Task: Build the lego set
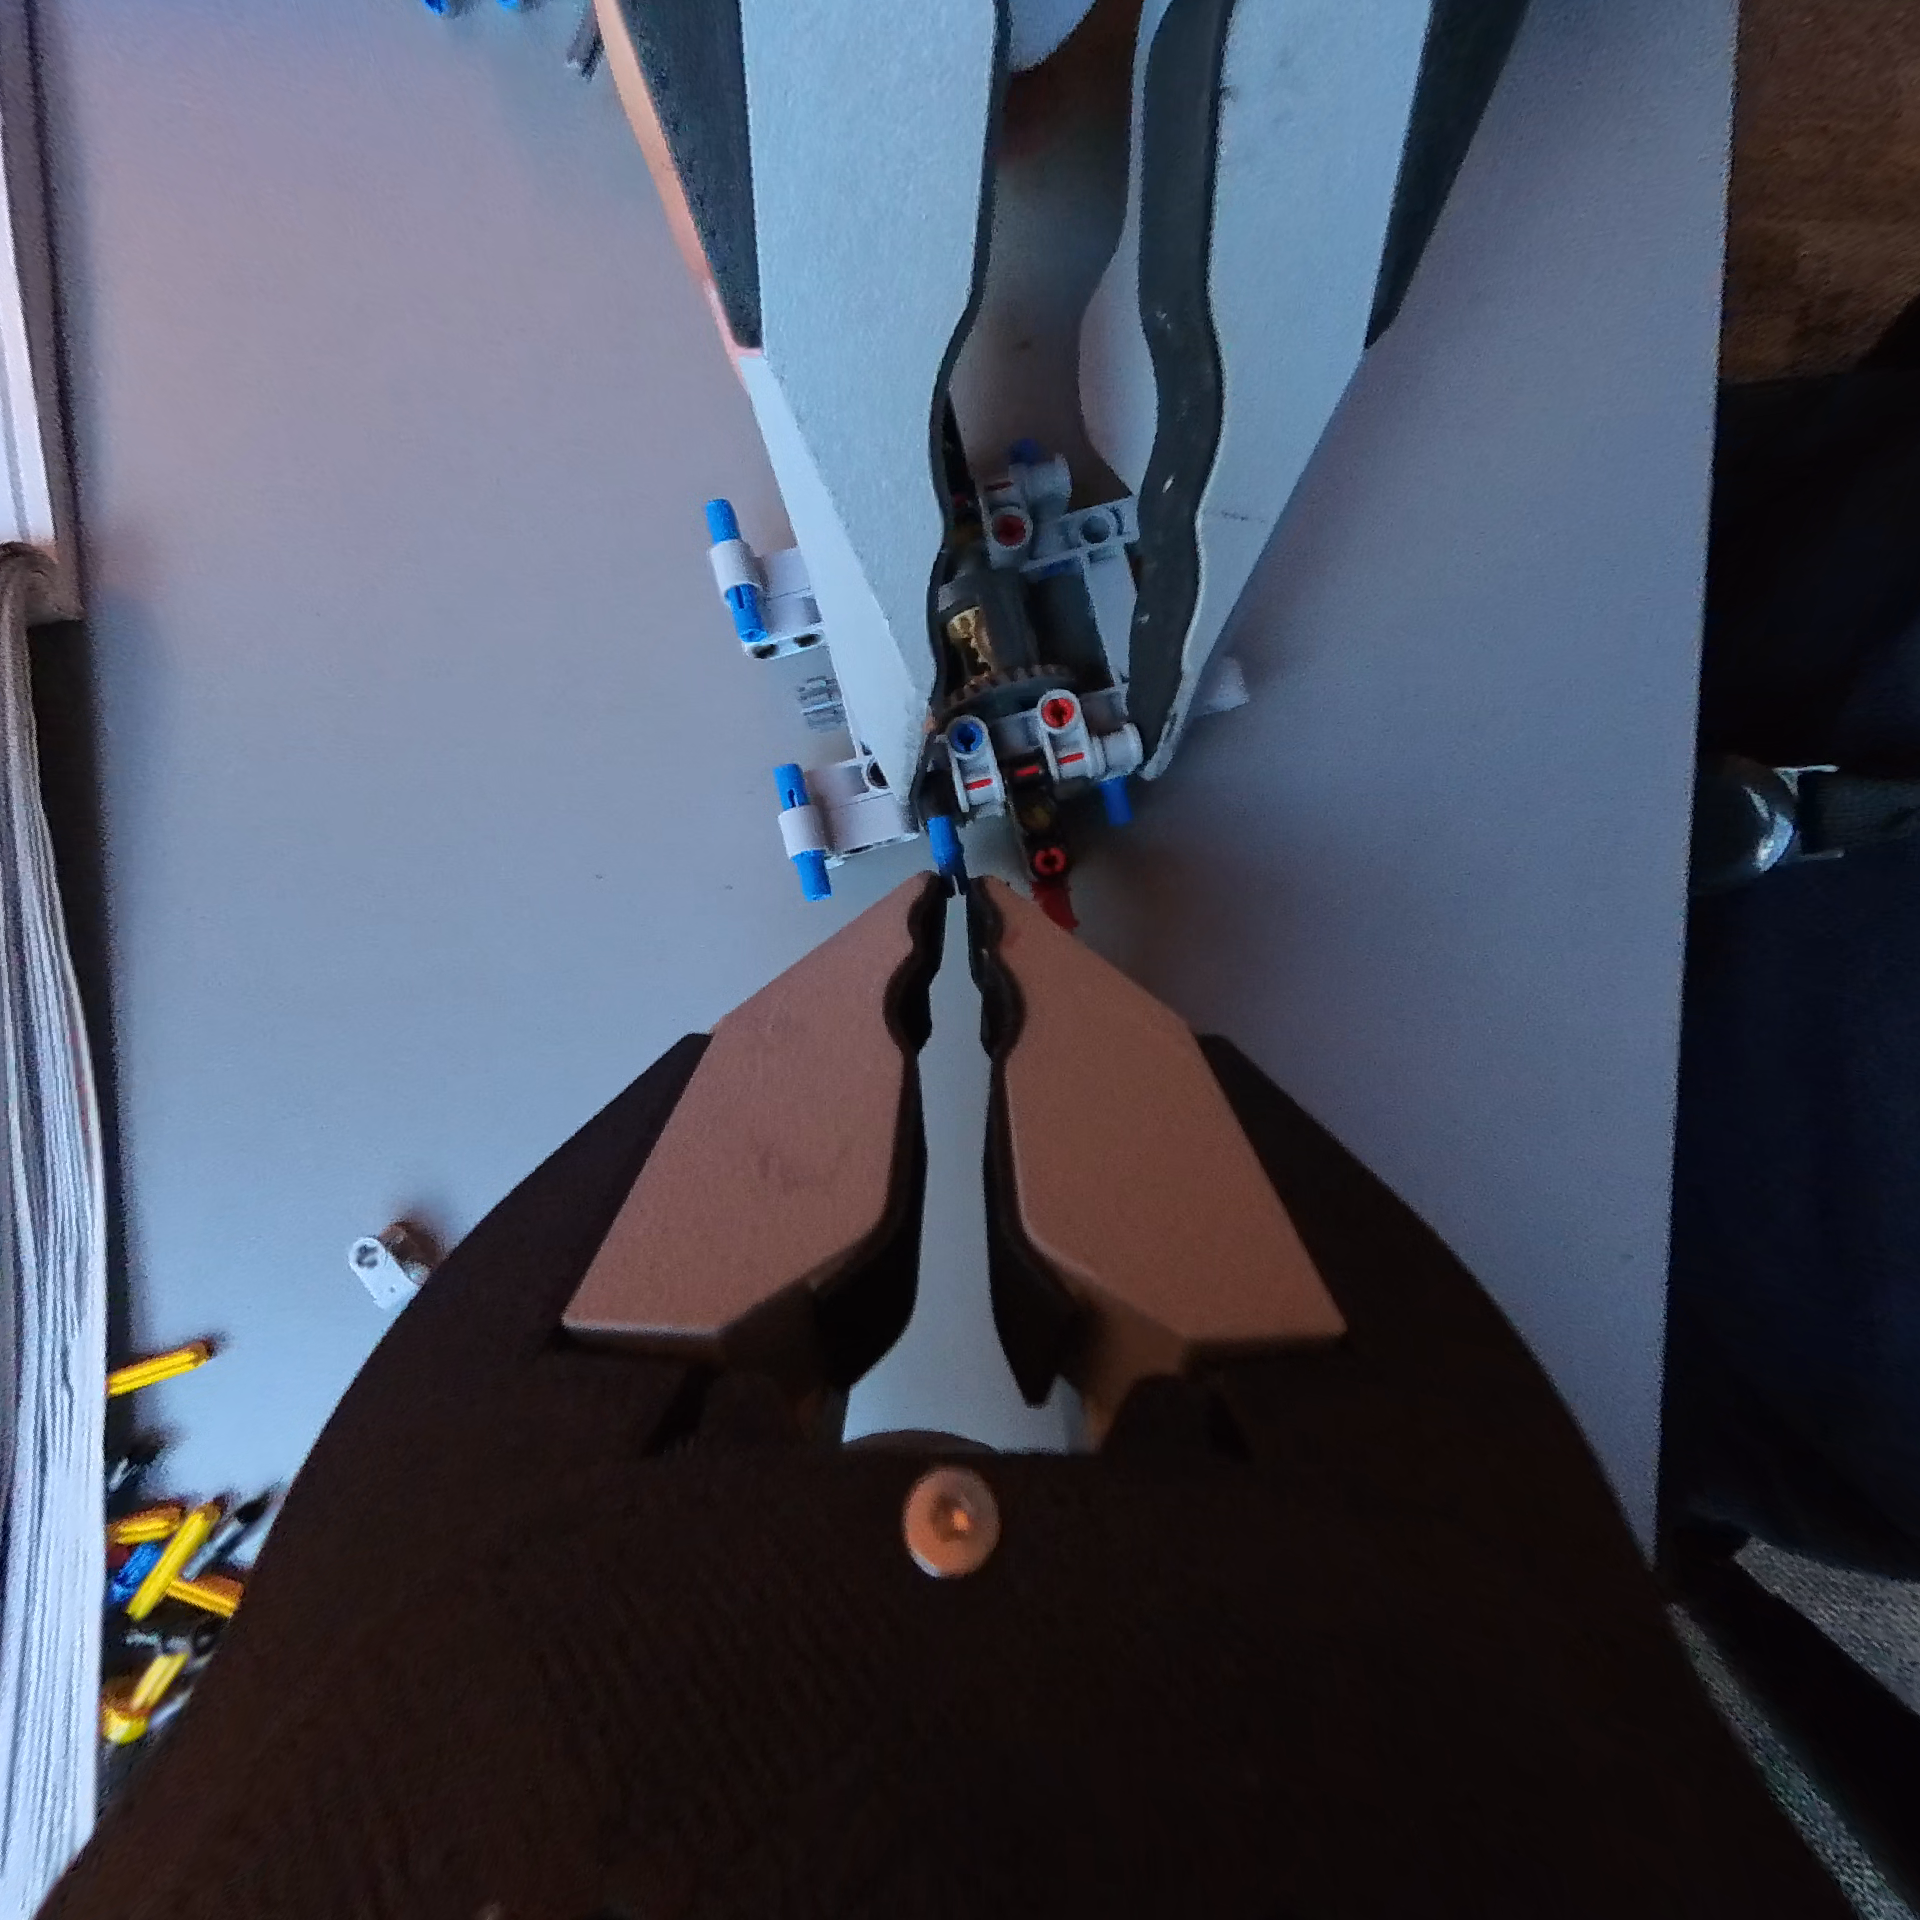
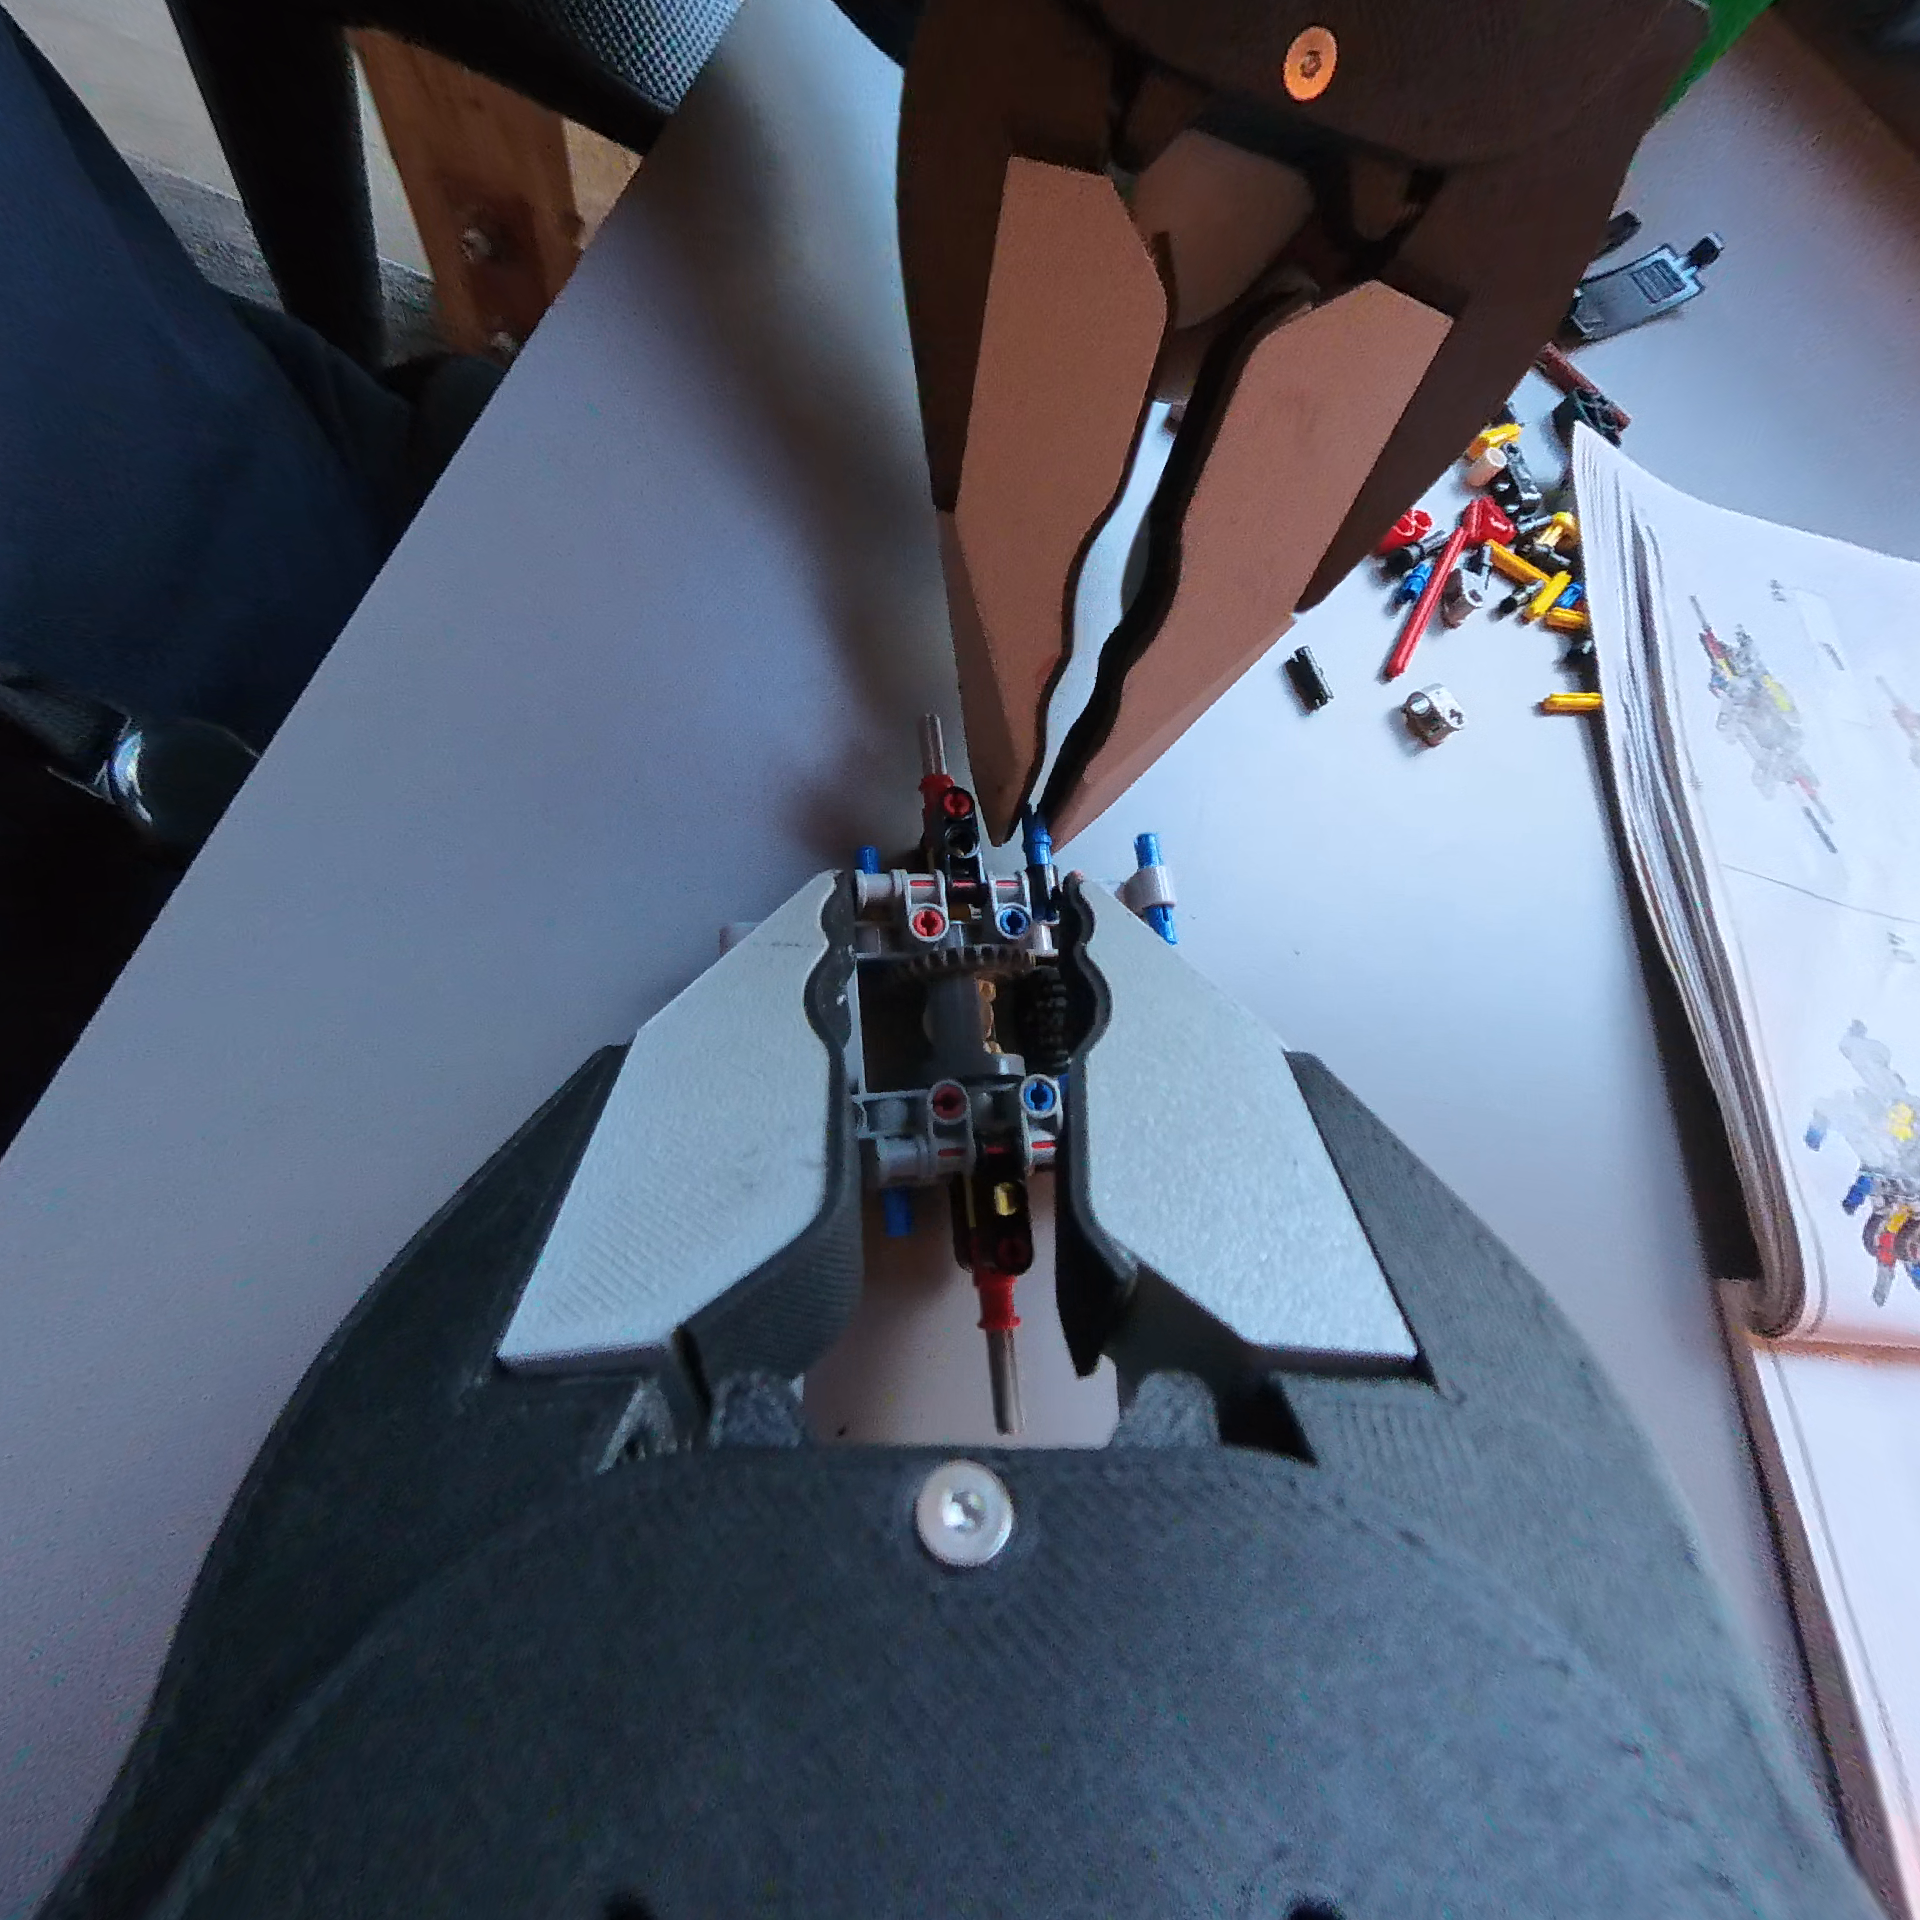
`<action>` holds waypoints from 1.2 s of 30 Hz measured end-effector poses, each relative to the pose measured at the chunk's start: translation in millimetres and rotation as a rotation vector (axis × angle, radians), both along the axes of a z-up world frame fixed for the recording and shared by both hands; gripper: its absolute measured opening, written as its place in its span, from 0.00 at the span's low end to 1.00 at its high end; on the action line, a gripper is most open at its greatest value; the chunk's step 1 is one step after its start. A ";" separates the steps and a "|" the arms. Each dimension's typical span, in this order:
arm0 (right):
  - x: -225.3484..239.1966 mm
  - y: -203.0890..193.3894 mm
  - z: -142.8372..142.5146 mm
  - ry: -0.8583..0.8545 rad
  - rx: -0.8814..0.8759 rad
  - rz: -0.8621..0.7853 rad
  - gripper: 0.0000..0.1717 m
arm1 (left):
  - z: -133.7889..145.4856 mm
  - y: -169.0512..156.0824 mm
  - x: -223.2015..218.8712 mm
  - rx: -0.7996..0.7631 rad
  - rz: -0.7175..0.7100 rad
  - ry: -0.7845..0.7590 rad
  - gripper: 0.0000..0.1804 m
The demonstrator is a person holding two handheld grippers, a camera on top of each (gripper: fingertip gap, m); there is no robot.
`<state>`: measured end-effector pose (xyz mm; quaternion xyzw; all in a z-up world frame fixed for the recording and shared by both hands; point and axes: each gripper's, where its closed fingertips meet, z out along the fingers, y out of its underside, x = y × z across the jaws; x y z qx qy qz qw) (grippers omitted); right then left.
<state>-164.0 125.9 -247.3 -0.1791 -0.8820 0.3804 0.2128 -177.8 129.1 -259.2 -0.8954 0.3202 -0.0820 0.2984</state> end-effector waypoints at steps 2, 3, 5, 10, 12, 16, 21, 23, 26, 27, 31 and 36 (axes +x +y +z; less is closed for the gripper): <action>-0.6 0.4 0.3 -0.003 -0.019 -0.005 0.21 | 0.3 1.7 -0.2 0.008 0.008 -0.017 0.01; -0.9 0.5 0.3 -0.002 -0.027 -0.009 0.21 | 0.4 2.2 -0.3 0.012 0.016 -0.031 0.01; -1.5 0.0 0.4 -0.003 -0.042 -0.013 0.21 | 0.2 3.2 -0.6 0.018 0.028 -0.050 0.01; -1.3 -3.2 -0.2 -0.025 -0.080 -0.014 0.21 | -1.0 4.9 0.3 -0.006 0.036 -0.009 0.00; -1.6 -3.3 -0.4 -0.028 -0.084 -0.020 0.21 | -1.0 4.5 -0.1 -0.003 0.030 0.012 0.00; -4.8 -4.4 0.4 -0.041 -0.087 -0.055 0.21 | -1.3 3.8 -3.5 0.012 0.025 0.026 0.00; -4.2 -2.7 -2.4 -0.105 -0.120 -0.075 0.24 | -1.0 2.0 -4.2 0.018 0.029 0.000 0.01; -4.6 -1.9 -2.2 -0.085 -0.105 -0.074 0.22 | -0.7 2.0 -3.5 0.020 0.028 -0.009 0.01; -5.4 -1.8 -2.2 -0.071 -0.096 -0.072 0.22 | -0.3 2.7 -4.0 0.025 0.028 -0.012 0.01; -5.4 -1.8 -2.3 -0.069 -0.095 -0.070 0.22 | -0.3 2.9 -3.8 0.025 0.029 -0.017 0.01; -4.6 -2.2 -2.5 -0.093 -0.113 -0.074 0.22 | -0.9 3.9 -2.8 0.029 0.041 -0.023 0.00; -4.9 -2.7 -2.8 -0.088 -0.106 -0.081 0.22 | -1.1 6.4 -2.5 0.026 0.065 0.004 0.00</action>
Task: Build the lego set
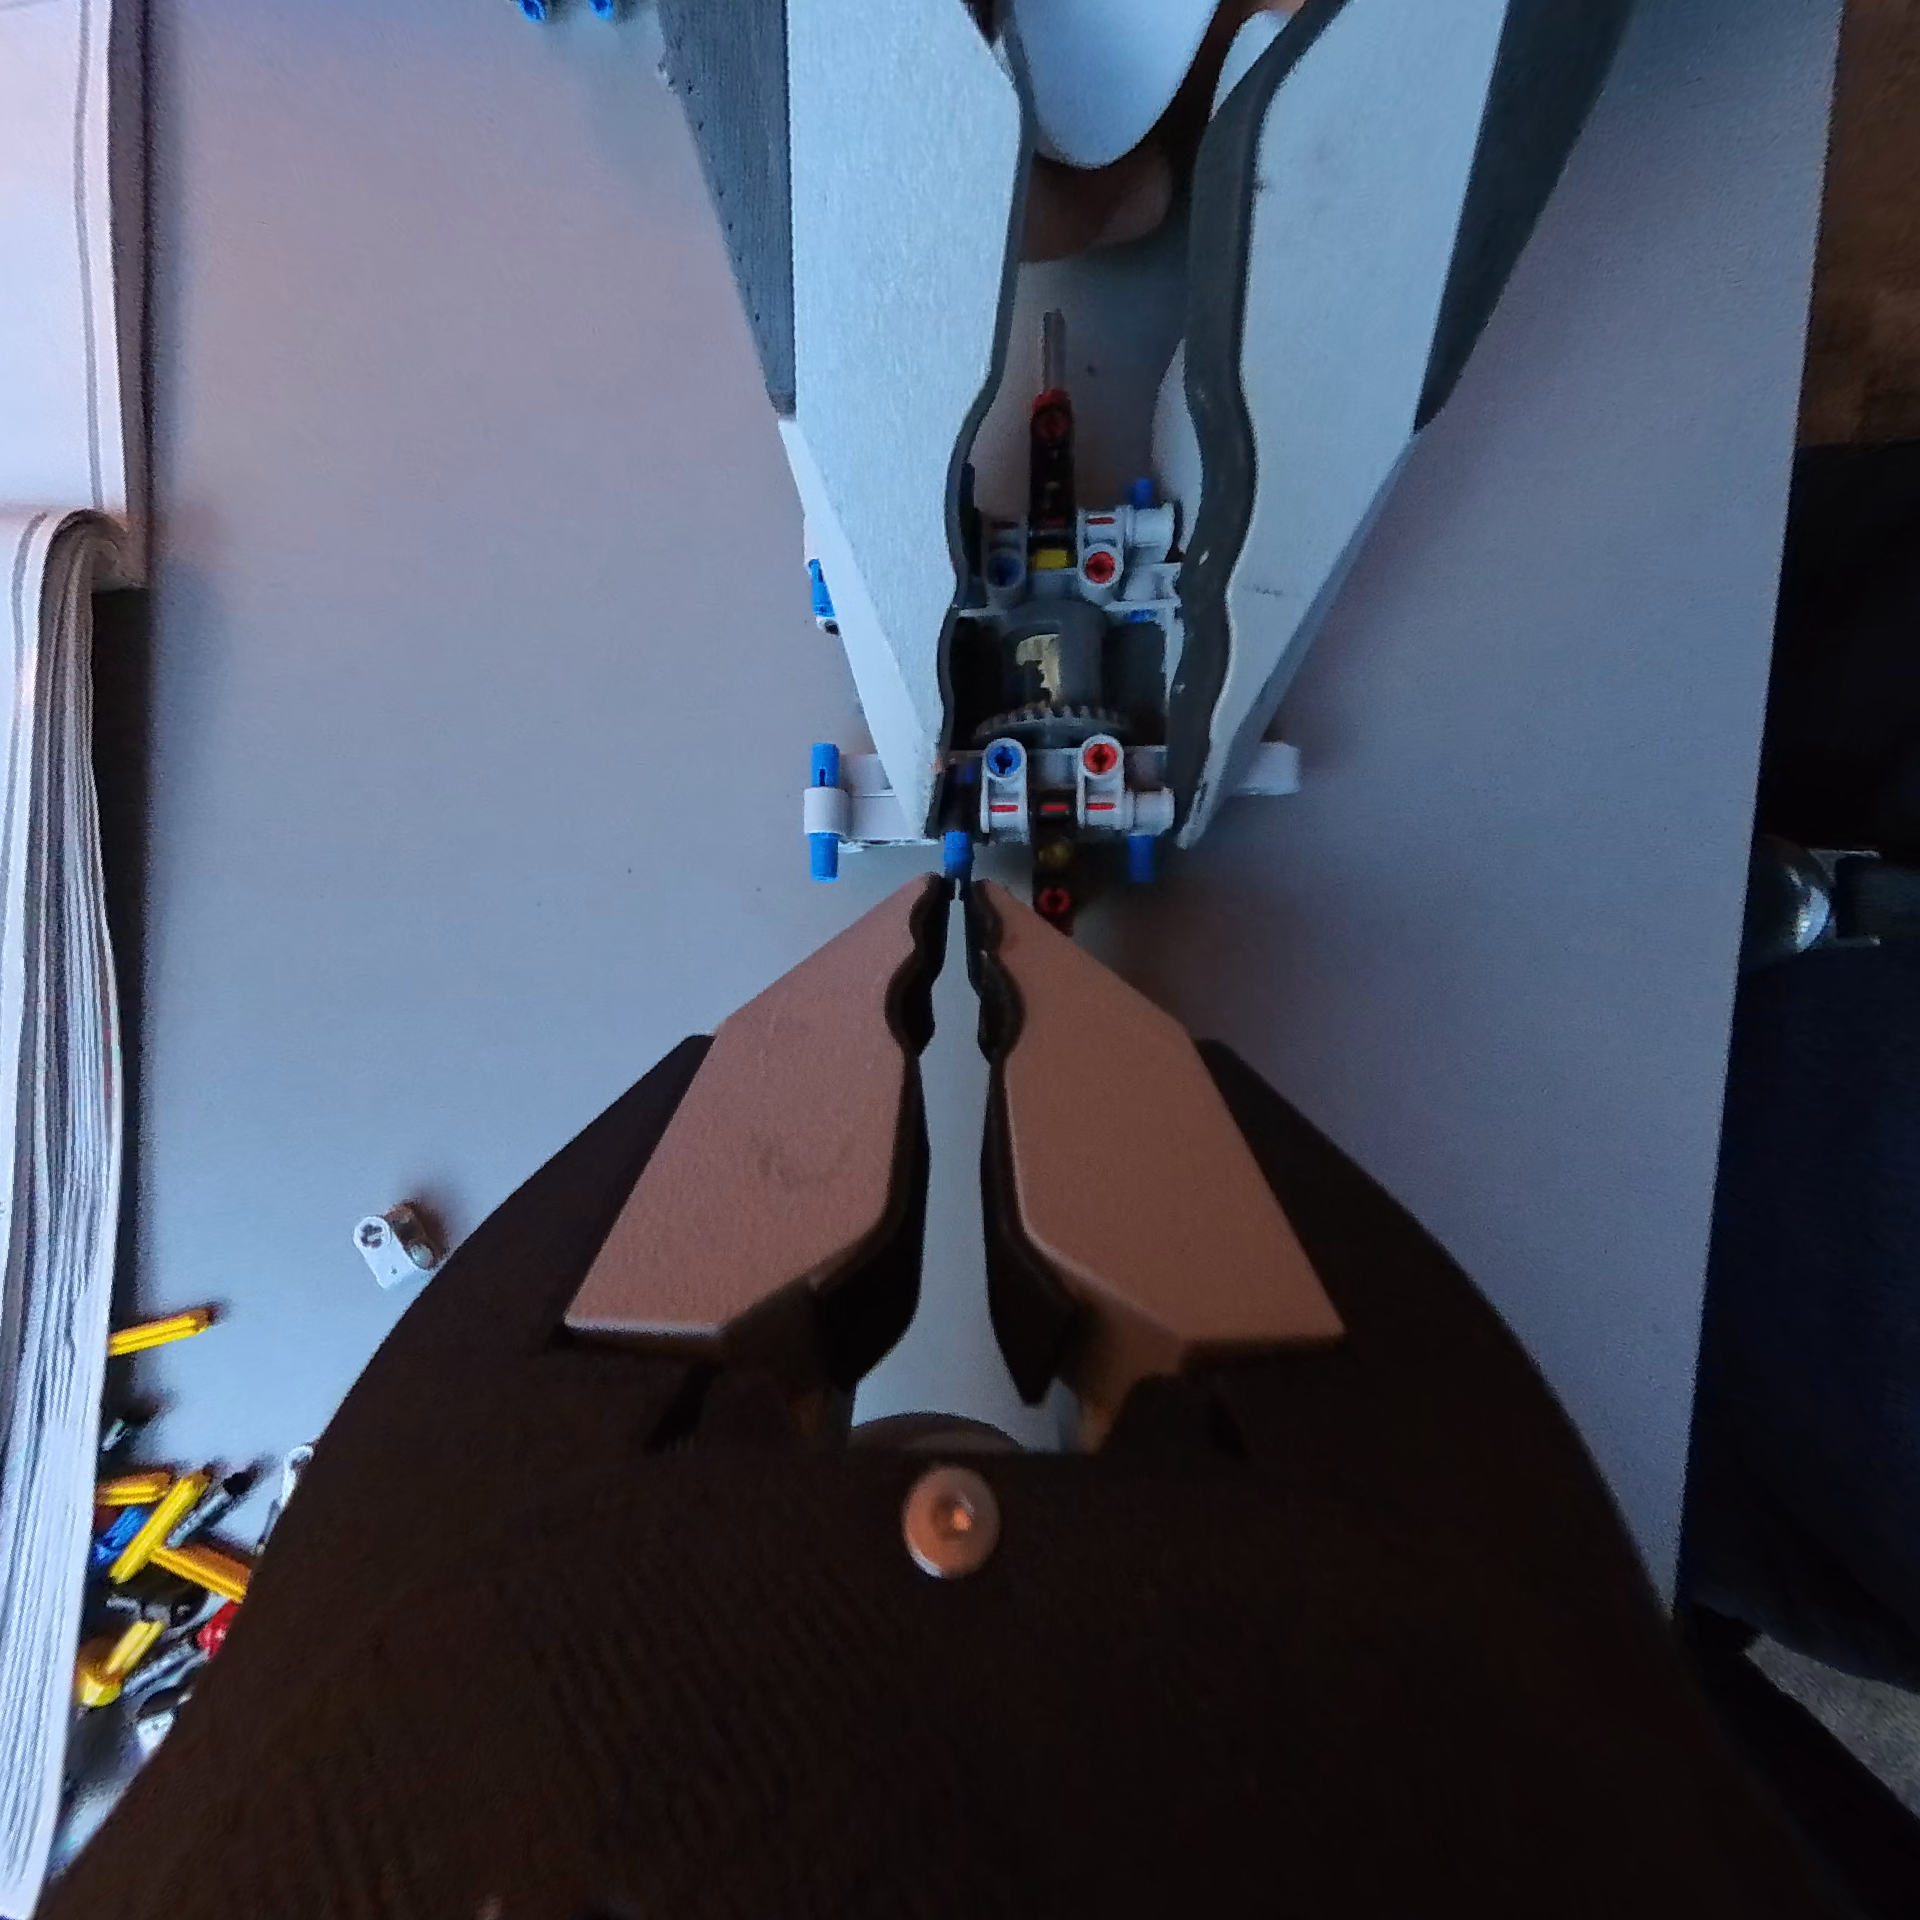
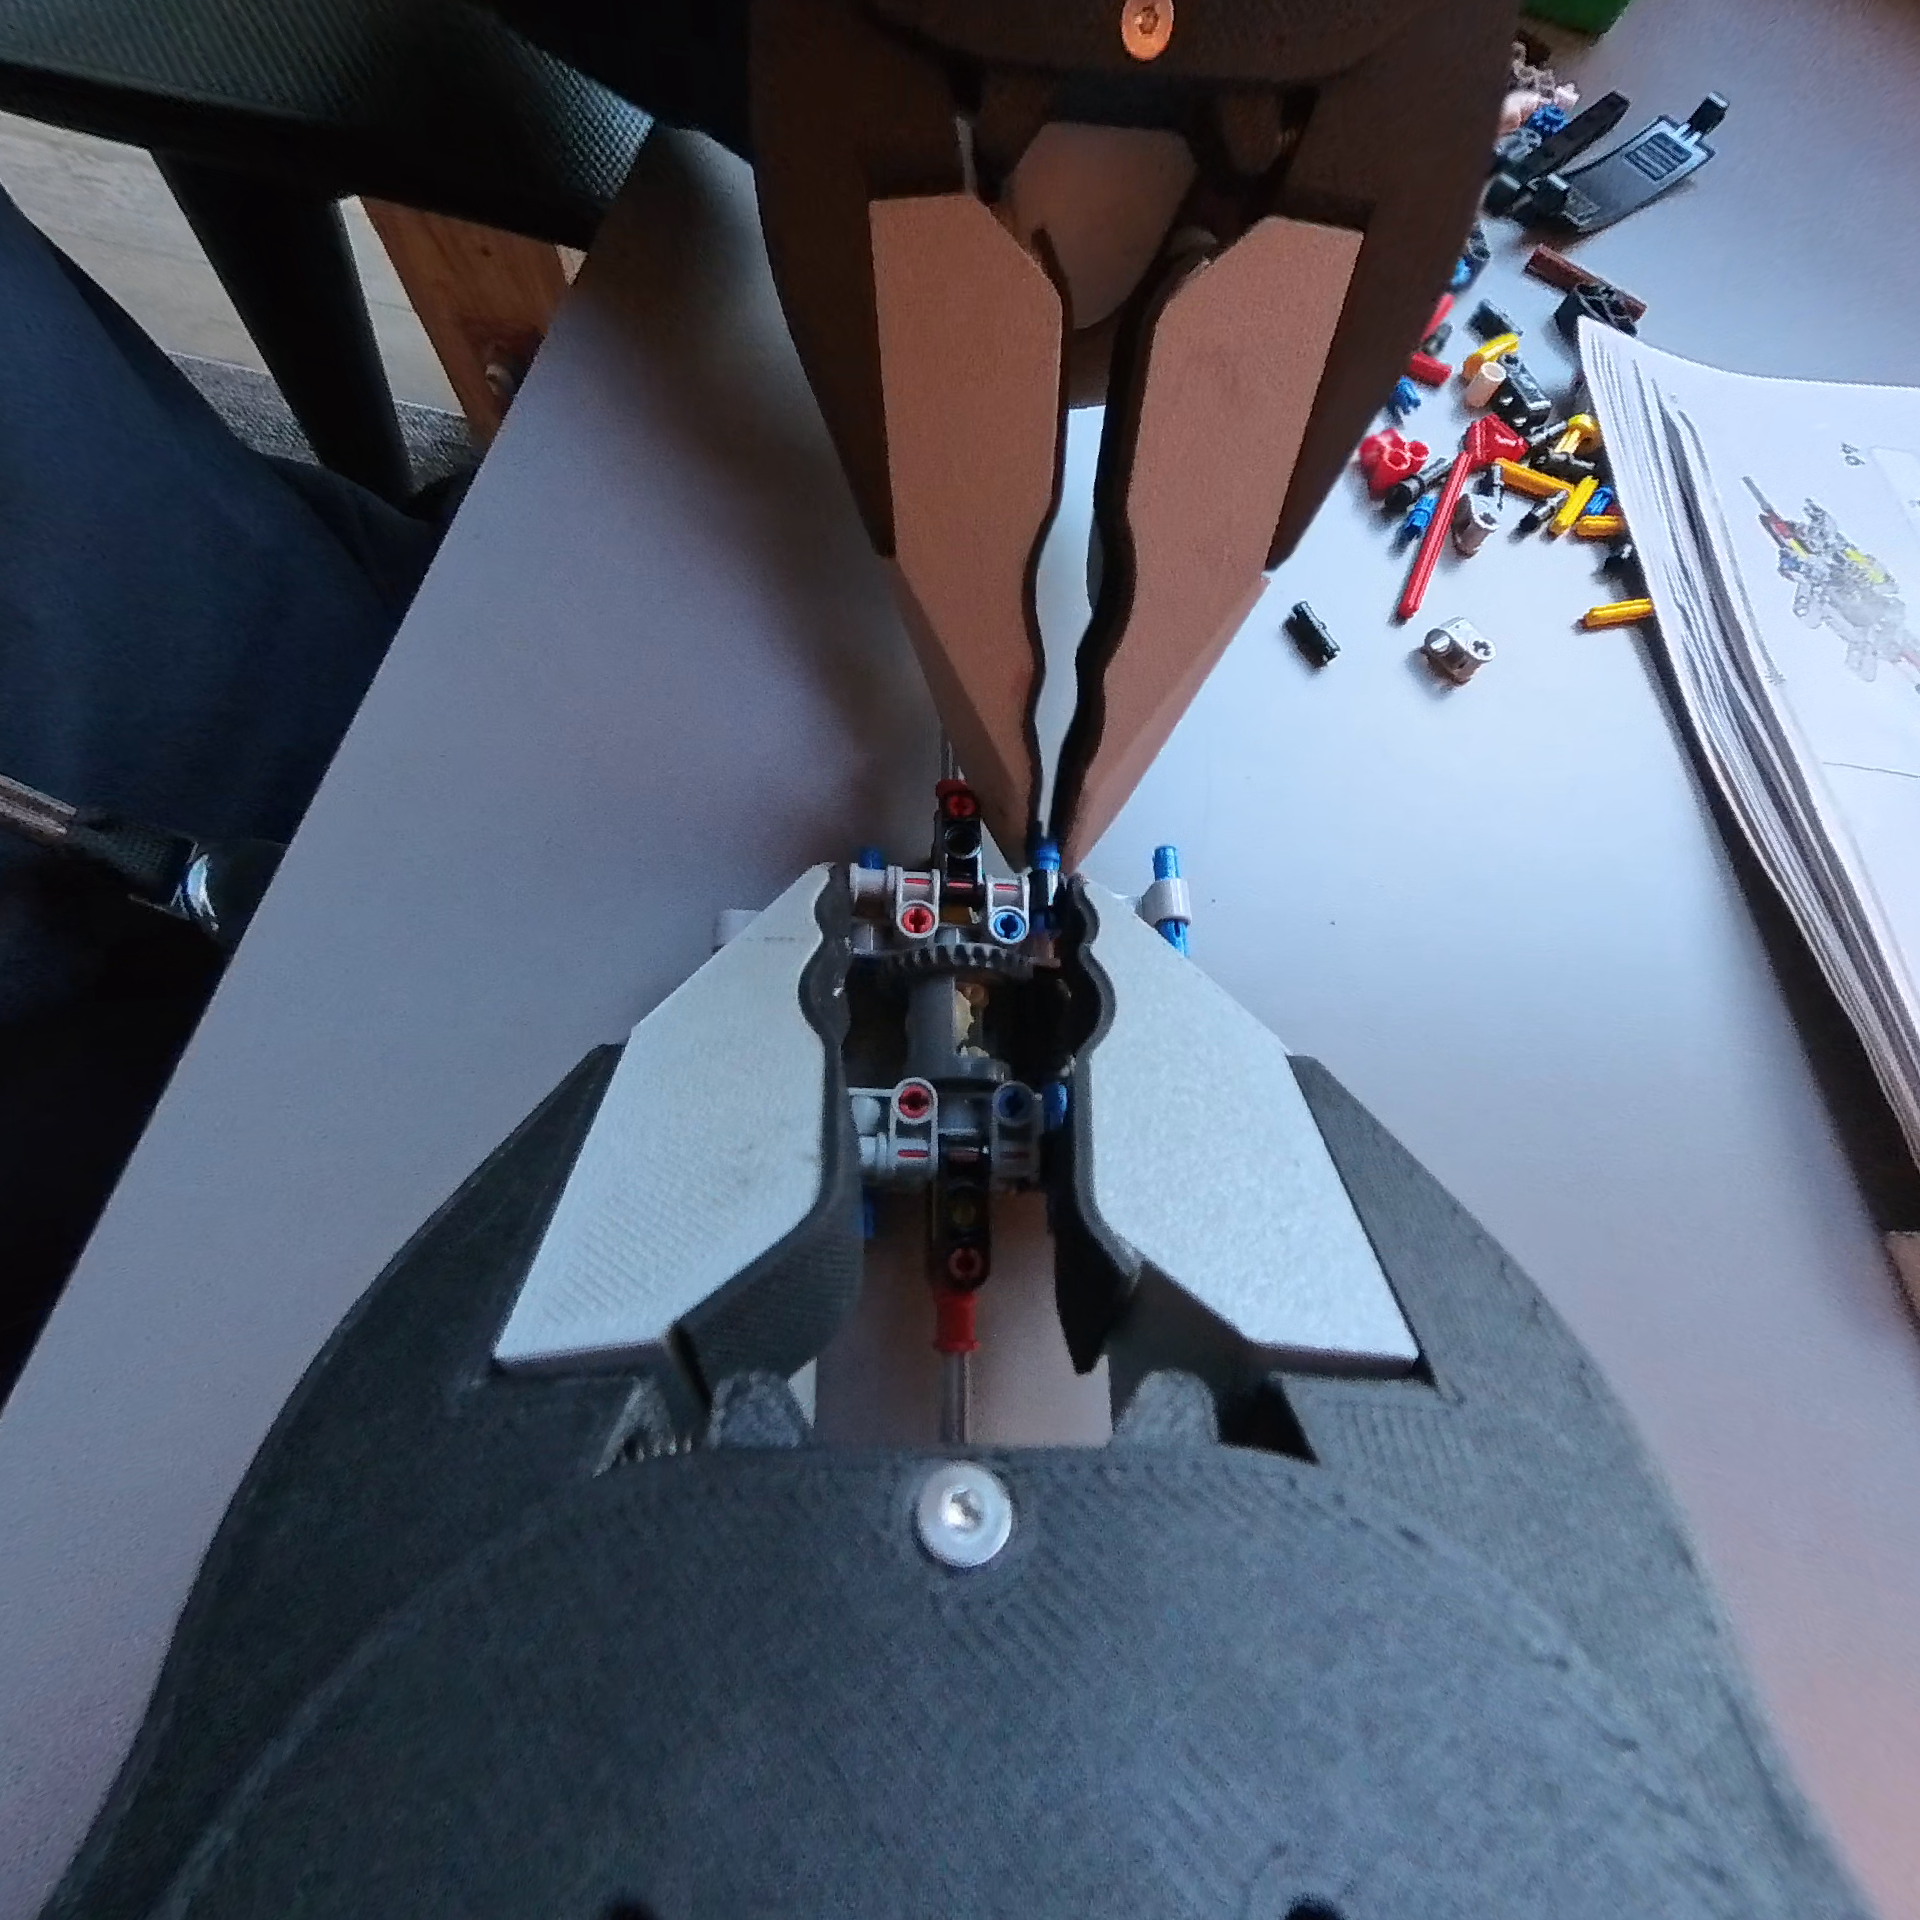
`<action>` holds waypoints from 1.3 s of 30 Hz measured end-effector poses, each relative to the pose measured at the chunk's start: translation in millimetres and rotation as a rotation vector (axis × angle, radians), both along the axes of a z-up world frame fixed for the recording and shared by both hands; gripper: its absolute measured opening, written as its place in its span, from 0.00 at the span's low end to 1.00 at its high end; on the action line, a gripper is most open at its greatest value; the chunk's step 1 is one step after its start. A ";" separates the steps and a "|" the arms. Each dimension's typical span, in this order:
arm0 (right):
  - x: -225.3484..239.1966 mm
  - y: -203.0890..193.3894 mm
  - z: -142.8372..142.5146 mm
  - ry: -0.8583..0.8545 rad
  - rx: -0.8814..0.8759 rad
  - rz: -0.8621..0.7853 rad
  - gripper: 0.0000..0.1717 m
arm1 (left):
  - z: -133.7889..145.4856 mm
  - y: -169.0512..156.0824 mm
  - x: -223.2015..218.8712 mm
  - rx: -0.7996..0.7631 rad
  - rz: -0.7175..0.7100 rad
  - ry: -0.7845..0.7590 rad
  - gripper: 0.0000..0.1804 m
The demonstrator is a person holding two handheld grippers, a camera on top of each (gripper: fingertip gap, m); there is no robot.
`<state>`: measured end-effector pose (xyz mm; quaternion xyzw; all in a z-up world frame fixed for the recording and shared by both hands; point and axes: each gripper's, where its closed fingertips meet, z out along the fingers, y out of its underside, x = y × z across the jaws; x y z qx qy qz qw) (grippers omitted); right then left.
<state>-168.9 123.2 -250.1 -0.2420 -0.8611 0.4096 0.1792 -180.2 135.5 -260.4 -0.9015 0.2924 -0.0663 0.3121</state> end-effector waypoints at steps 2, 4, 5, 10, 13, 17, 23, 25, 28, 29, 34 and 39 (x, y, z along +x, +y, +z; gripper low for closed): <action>0.2 0.0 -0.1 -0.004 -0.004 -0.001 0.22 | 0.0 0.0 0.1 -0.013 0.002 0.003 0.00; 0.1 0.0 -0.2 -0.006 -0.005 0.000 0.22 | 0.0 0.1 0.2 -0.026 0.003 0.005 0.00; 0.1 -0.1 -0.1 -0.006 -0.004 0.001 0.22 | -0.1 0.2 0.2 -0.030 0.001 0.012 0.00; 0.4 -0.2 -0.3 -0.014 -0.007 0.004 0.22 | -0.1 1.0 0.3 -0.053 0.002 0.050 0.00; 0.7 0.0 -0.4 -0.017 -0.008 0.006 0.22 | -0.1 1.6 0.2 -0.056 0.020 0.070 0.00; -0.8 1.0 0.2 -0.032 -0.032 -0.004 0.22 | -0.7 1.1 -2.9 -0.047 0.079 0.067 0.00; 1.0 -4.7 0.5 -0.036 -0.043 0.015 0.22 | 1.2 -5.1 -5.0 0.004 0.105 0.023 0.06; 1.1 -4.6 0.5 -0.037 -0.043 0.015 0.22 | 0.8 -6.3 -2.5 0.009 0.093 0.029 0.03; 1.2 -4.0 0.8 -0.041 -0.049 0.015 0.22 | 1.1 -8.4 -3.4 0.001 0.089 0.035 0.02; 1.2 -3.9 0.9 -0.041 -0.049 0.015 0.22 | 1.4 -9.2 -5.5 -0.001 0.093 0.033 0.01; 1.2 -3.8 0.8 -0.042 -0.050 0.017 0.22 | 5.1 -14.6 -6.4 -0.048 0.108 -0.125 0.00; 1.5 -3.9 0.7 -0.041 -0.048 0.024 0.22 | 6.3 -12.6 -3.9 -0.144 0.128 -0.377 0.00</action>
